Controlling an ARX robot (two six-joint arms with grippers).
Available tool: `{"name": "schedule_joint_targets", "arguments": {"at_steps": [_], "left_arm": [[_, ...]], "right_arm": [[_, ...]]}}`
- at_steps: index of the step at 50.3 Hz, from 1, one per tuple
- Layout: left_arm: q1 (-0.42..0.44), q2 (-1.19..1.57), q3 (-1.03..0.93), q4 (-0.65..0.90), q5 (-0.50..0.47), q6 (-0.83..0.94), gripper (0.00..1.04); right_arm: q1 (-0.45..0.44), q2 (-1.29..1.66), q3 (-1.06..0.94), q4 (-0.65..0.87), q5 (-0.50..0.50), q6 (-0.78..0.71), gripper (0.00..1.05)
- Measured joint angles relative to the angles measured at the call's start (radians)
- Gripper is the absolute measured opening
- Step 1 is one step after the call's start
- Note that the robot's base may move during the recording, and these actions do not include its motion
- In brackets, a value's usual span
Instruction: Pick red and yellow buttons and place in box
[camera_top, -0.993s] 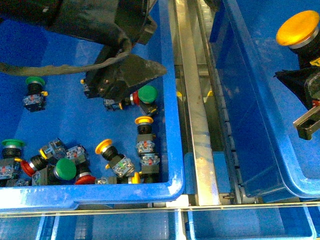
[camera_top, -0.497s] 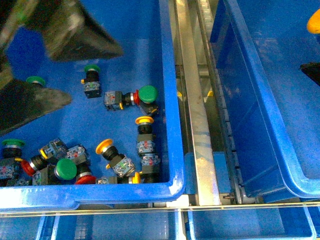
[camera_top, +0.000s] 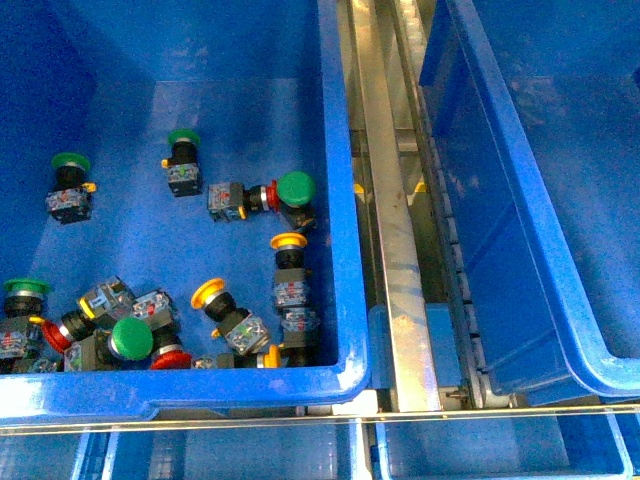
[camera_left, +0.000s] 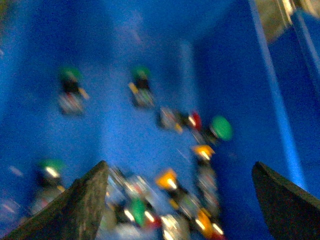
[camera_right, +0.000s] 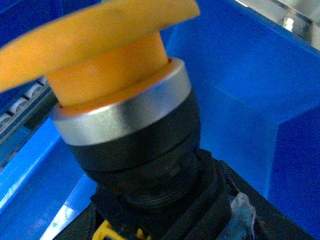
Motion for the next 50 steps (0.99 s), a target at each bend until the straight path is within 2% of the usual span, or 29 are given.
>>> {"name": "schedule_joint_targets", "arguments": {"at_steps": [2, 4, 10, 16, 24, 30, 40, 50], "left_arm": [[0.032, -0.046, -0.056, 0.12, -0.042, 0.086, 0.73], [0.057, -0.099, -0.086, 0.175, -0.068, 0.137, 0.65], [0.077, -0.215, -0.115, 0.145, -0.087, 0.198, 0.49], [0.077, -0.304, -0.151, 0.104, -0.075, 0.235, 0.24], [0.077, -0.357, -0.175, 0.064, -0.073, 0.242, 0.03], [0.077, -0.409, -0.19, 0.027, -0.072, 0.247, 0.03], [0.077, -0.47, -0.22, 0.017, -0.073, 0.249, 0.03], [0.077, -0.527, -0.221, -0.034, -0.073, 0.251, 0.03]], "right_arm": [[-0.005, -0.014, 0.0, -0.013, -0.003, 0.003, 0.41], [-0.008, -0.025, -0.001, -0.02, -0.006, 0.004, 0.41], [-0.013, -0.063, -0.014, -0.027, -0.026, 0.024, 0.41], [-0.013, -0.098, -0.052, -0.027, -0.052, 0.054, 0.41], [-0.007, -0.136, -0.097, -0.06, -0.059, 0.063, 0.41], [0.011, -0.188, -0.11, -0.097, -0.034, 0.073, 0.41], [0.062, -0.237, -0.11, -0.119, 0.074, 0.121, 0.41], [0.205, -0.257, -0.11, -0.14, 0.226, 0.217, 0.41]]}}
